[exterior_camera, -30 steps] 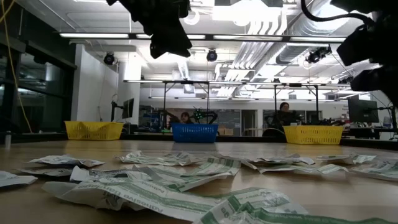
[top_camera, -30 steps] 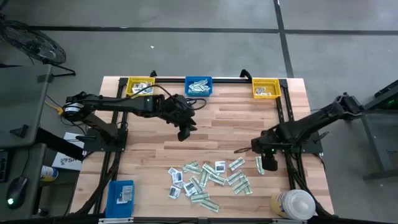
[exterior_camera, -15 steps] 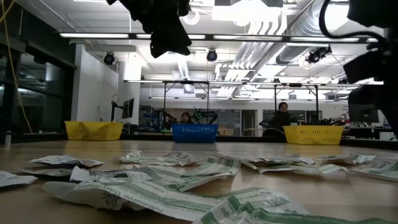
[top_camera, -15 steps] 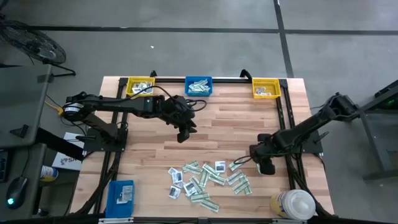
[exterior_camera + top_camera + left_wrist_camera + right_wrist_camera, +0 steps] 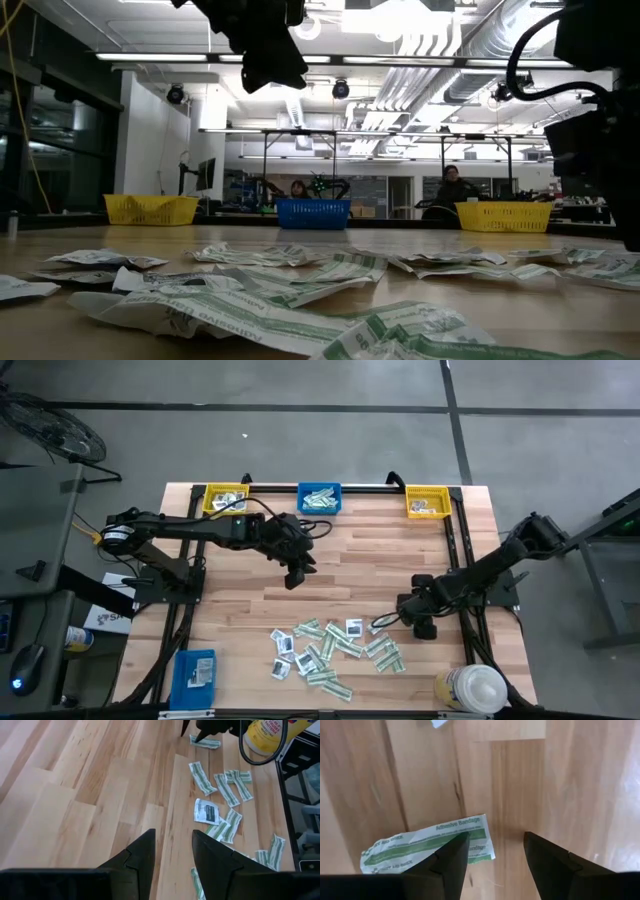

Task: Pick & Place First Aid Supplies
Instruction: Put the green bandage pack into the top blue bin

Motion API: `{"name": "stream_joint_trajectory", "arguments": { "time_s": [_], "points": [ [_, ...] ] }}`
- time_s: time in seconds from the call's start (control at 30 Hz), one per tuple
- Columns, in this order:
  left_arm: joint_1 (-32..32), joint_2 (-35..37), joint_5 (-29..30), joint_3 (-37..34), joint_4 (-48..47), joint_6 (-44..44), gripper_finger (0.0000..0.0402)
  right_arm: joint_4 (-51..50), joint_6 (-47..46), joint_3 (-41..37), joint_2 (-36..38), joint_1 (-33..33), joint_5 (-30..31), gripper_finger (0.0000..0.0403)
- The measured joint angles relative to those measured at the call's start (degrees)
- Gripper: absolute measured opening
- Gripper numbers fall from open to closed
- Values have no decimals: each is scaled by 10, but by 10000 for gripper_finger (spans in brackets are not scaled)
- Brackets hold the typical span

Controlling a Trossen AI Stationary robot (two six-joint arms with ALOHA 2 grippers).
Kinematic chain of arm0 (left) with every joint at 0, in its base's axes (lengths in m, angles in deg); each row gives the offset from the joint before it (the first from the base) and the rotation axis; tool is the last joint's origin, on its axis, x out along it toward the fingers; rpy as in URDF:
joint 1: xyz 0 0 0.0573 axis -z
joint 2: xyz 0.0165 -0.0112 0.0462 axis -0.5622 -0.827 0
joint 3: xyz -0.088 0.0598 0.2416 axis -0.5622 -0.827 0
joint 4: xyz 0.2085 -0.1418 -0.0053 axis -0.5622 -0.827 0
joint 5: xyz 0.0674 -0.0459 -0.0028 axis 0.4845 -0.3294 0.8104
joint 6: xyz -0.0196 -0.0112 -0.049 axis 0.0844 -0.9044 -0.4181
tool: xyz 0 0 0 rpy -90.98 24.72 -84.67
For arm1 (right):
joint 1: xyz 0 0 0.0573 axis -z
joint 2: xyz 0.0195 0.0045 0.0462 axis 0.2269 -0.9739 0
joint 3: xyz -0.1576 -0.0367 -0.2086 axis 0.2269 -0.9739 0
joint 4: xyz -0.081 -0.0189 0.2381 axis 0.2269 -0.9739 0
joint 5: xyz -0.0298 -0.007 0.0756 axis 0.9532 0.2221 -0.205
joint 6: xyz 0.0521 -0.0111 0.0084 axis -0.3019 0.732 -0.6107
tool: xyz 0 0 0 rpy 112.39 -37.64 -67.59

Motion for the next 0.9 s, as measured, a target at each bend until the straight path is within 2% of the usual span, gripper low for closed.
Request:
{"name": "stream_joint_trajectory", "arguments": {
  "time_s": [0.23,0.9],
  "points": [
    [0,0,0,0,-1,2,128,11,4,3,-33,0,-21,173],
    [0,0,1,0,-8,11,128,22,0,2,-34,1,-38,51]
  ]
}}
